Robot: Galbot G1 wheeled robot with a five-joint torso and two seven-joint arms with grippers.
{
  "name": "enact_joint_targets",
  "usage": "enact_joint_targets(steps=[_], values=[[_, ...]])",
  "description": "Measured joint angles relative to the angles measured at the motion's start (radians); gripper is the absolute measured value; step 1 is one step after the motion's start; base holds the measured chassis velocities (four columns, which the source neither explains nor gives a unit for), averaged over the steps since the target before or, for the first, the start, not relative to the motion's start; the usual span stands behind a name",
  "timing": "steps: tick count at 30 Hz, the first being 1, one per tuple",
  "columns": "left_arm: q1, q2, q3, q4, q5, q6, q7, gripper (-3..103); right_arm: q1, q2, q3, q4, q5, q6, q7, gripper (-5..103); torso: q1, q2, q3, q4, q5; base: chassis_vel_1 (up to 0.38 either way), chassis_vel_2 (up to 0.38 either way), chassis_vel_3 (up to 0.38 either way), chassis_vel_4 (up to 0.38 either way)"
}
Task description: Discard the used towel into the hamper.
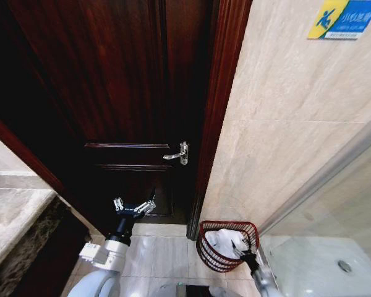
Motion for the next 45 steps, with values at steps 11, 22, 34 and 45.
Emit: enact_joint_targets(steps=[11, 22, 34, 45], values=[[0.000, 0.000, 0.000, 0.000, 0.000, 0.000, 0.000, 100, -0.247, 0.039, -0.027, 0.343, 0.108, 0.208, 0.081, 100, 0.000, 0.000, 0.000, 0.0002, 0.0000, 0.000, 0.000, 0.000, 0.000], [0.000, 0.000, 0.000, 0.000, 0.000, 0.000, 0.000, 100, -0.347, 0.037, -0.086, 0.737, 0.028, 0.198, 0.140, 100, 0.000, 0.000, 0.000, 0.0002, -0.0001, 0.000, 0.000, 0.000, 0.000], [0.000, 0.000, 0.000, 0.000, 0.000, 0.000, 0.000, 100, -0.364, 0.036, -0.066, 0.942, 0.102, 0.217, 0.065, 100, 0.000, 0.000, 0.000, 0.0001, -0.0003, 0.000, 0.000, 0.000, 0.000], [0.000, 0.000, 0.000, 0.000, 0.000, 0.000, 0.000, 100, -0.313, 0.036, -0.075, 0.956, 0.159, 0.184, 0.041, 100, 0.000, 0.000, 0.000, 0.0002, -0.0002, 0.000, 0.000, 0.000, 0.000]])
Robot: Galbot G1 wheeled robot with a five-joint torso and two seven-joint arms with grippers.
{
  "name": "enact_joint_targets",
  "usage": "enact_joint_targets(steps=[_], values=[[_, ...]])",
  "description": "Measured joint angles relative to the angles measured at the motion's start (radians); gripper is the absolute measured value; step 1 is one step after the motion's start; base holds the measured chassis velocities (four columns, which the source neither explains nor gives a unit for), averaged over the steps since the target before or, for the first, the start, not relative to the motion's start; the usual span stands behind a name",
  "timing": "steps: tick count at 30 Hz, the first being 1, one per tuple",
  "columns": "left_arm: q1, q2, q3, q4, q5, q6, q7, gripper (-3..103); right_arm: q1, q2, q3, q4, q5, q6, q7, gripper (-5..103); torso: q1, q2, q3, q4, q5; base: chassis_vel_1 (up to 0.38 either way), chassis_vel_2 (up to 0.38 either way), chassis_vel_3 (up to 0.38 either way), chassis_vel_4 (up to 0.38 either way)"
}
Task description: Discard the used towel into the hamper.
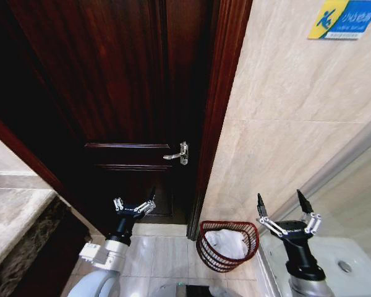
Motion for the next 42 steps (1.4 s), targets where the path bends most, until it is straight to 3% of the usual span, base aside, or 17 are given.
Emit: enact_joint_targets(steps=[42], values=[[0.000, 0.000, 0.000, 0.000, 0.000, 0.000, 0.000, 100, 0.079, 0.000, 0.012, -0.085, 0.024, -0.023, -0.033, 100, 0.000, 0.000, 0.000, -0.0001, -0.0001, 0.181, -0.178, -0.171, 0.170]])
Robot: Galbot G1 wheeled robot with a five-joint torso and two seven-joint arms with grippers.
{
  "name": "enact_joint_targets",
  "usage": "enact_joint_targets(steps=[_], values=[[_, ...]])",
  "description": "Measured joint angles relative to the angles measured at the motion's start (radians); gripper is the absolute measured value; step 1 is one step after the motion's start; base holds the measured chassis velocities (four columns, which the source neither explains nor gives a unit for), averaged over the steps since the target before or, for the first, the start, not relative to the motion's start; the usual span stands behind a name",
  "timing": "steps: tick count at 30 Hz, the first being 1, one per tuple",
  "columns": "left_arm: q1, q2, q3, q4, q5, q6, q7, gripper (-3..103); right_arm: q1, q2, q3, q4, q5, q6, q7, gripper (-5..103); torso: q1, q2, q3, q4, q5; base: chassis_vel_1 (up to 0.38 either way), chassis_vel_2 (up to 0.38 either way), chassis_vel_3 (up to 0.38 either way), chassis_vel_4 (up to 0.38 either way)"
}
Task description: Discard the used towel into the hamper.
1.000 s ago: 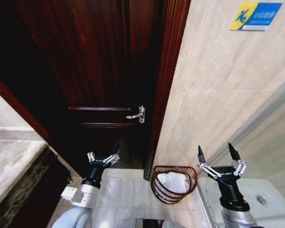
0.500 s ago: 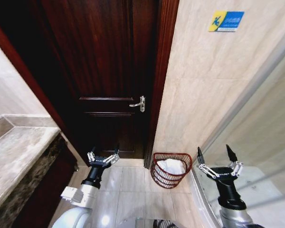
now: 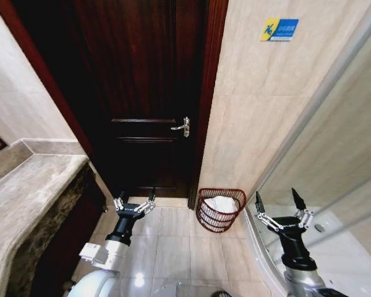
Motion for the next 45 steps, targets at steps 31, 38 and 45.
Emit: enact_joint_targets(steps=[31, 38, 45], values=[[0.000, 0.000, 0.000, 0.000, 0.000, 0.000, 0.000, 100, 0.028, 0.000, -0.001, -0.015, -0.034, 0.017, 0.068, 100, 0.000, 0.000, 0.000, 0.0000, 0.0000, 0.005, -0.089, -0.081, 0.011], [0.000, 0.000, 0.000, 0.000, 0.000, 0.000, 0.000, 100, 0.023, 0.000, -0.002, -0.013, -0.034, 0.027, 0.071, 100, 0.000, 0.000, 0.000, 0.0001, 0.0001, -0.109, -0.106, -0.111, -0.121], [0.000, 0.000, 0.000, 0.000, 0.000, 0.000, 0.000, 100, 0.016, 0.000, -0.001, -0.001, -0.046, 0.028, 0.089, 100, 0.000, 0.000, 0.000, 0.0001, 0.0000, -0.140, -0.127, -0.129, -0.130]])
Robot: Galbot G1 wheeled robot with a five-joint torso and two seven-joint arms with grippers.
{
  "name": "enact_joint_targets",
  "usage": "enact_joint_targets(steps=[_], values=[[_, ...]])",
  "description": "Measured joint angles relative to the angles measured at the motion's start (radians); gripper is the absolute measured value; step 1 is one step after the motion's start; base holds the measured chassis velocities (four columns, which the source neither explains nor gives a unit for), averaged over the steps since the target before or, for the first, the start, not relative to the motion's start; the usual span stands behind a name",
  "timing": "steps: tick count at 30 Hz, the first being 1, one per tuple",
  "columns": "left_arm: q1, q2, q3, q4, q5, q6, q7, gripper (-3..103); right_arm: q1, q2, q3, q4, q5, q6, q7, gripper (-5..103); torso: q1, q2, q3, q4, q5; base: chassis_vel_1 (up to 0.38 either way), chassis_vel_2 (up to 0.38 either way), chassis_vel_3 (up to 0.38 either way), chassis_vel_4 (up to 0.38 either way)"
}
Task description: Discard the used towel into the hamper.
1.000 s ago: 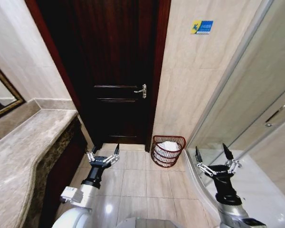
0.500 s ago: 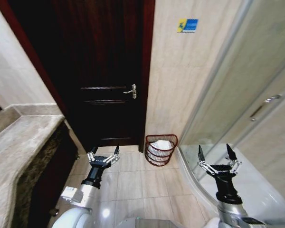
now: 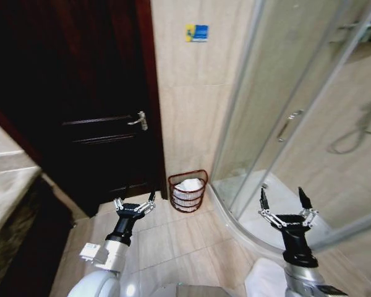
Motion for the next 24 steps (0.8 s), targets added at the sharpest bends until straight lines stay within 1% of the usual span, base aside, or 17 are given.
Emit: enact_joint_targets(steps=[5, 9, 11, 13, 14, 17, 18, 21, 22, 24], values=[[0.000, 0.000, 0.000, 0.000, 0.000, 0.000, 0.000, 100, -0.002, 0.000, 0.000, 0.007, -0.014, -0.001, 0.017, 100, 0.000, 0.000, 0.000, 0.0000, 0.0000, -0.122, -0.134, -0.129, -0.119], [0.000, 0.000, 0.000, 0.000, 0.000, 0.000, 0.000, 100, -0.004, 0.000, -0.004, 0.007, -0.025, -0.002, 0.047, 100, 0.000, 0.000, 0.000, 0.0000, -0.0001, -0.117, -0.132, -0.119, -0.126], [0.000, 0.000, 0.000, 0.000, 0.000, 0.000, 0.000, 100, -0.008, 0.000, -0.016, 0.010, -0.030, -0.008, 0.093, 100, 0.000, 0.000, 0.000, 0.0001, 0.0004, -0.114, -0.117, -0.112, -0.140], [0.000, 0.000, 0.000, 0.000, 0.000, 0.000, 0.000, 100, -0.011, 0.000, -0.017, 0.017, -0.033, -0.013, 0.119, 100, 0.000, 0.000, 0.000, 0.0000, -0.0002, -0.121, -0.136, -0.116, -0.144], [0.000, 0.000, 0.000, 0.000, 0.000, 0.000, 0.000, 100, -0.011, 0.000, -0.017, 0.017, -0.033, -0.013, 0.119, 100, 0.000, 0.000, 0.000, 0.0000, -0.0002, -0.140, -0.136, -0.116, -0.140], [0.000, 0.000, 0.000, 0.000, 0.000, 0.000, 0.000, 100, -0.010, 0.000, -0.017, 0.025, -0.048, -0.029, 0.183, 100, 0.000, 0.000, 0.000, 0.0000, 0.0003, -0.133, -0.129, -0.122, -0.120], [0.000, 0.000, 0.000, 0.000, 0.000, 0.000, 0.000, 100, -0.010, 0.000, -0.017, 0.025, -0.048, -0.029, 0.183, 100, 0.000, 0.000, 0.000, 0.0000, 0.0003, -0.140, -0.143, -0.118, -0.110], [0.000, 0.000, 0.000, 0.000, 0.000, 0.000, 0.000, 100, 0.000, 0.000, -0.016, 0.025, -0.072, -0.038, 0.247, 100, 0.000, 0.000, 0.000, 0.0001, 0.0003, -0.122, -0.130, -0.128, -0.116], [0.000, 0.000, 0.000, 0.000, 0.000, 0.000, 0.000, 100, 0.000, 0.000, -0.016, 0.025, -0.072, -0.038, 0.247, 100, 0.000, 0.000, 0.000, 0.0001, 0.0003, -0.102, -0.106, -0.123, -0.119], [0.000, 0.000, 0.000, 0.000, 0.000, 0.000, 0.000, 100, 0.001, 0.000, -0.021, 0.026, -0.076, -0.044, 0.276, 100, 0.000, 0.000, 0.000, 0.0000, -0.0002, -0.111, -0.128, -0.132, -0.124]])
